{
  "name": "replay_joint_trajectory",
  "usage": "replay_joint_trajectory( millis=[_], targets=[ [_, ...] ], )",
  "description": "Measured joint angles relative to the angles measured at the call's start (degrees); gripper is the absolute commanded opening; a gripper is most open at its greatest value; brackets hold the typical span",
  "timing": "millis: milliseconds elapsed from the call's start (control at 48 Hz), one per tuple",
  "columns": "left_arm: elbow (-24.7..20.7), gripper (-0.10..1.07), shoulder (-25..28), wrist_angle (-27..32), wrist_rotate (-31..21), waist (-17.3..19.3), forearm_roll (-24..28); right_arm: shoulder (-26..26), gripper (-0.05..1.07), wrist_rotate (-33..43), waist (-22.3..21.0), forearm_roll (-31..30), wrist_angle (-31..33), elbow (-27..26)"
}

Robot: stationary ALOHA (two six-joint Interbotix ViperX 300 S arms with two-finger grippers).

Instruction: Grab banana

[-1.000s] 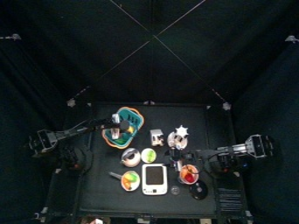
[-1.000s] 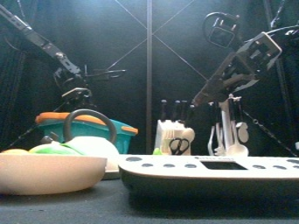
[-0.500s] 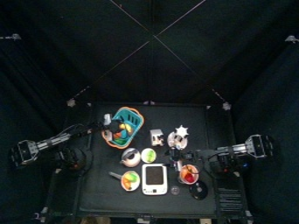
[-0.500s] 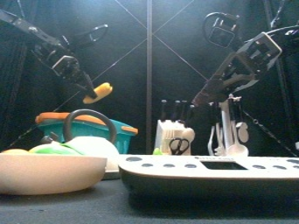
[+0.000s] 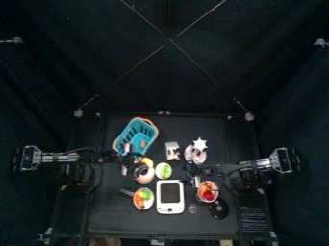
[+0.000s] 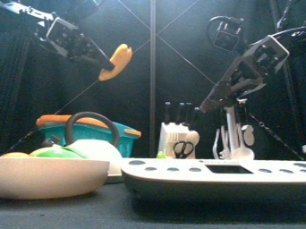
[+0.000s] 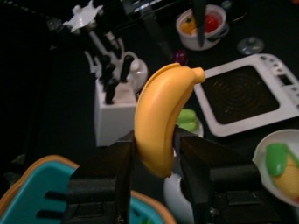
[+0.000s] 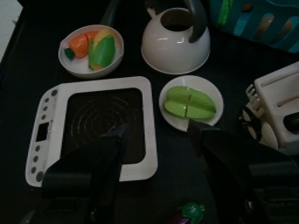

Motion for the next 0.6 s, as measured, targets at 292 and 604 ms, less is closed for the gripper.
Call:
replay_joint_trajectory(
  millis=[292,604],
  targets=[
    [-6.15,0.63,10.81,0.00,0.26,-7.03,-0.53,-0.09,0.90,0.00,0.35,0.09,0.44,0.35],
    [-8.26,0.63,16.00,-0.09,0.26,-7.38,-0.53,0.00,0.90,0.00,0.53,0.09,0.53,0.35]
  ],
)
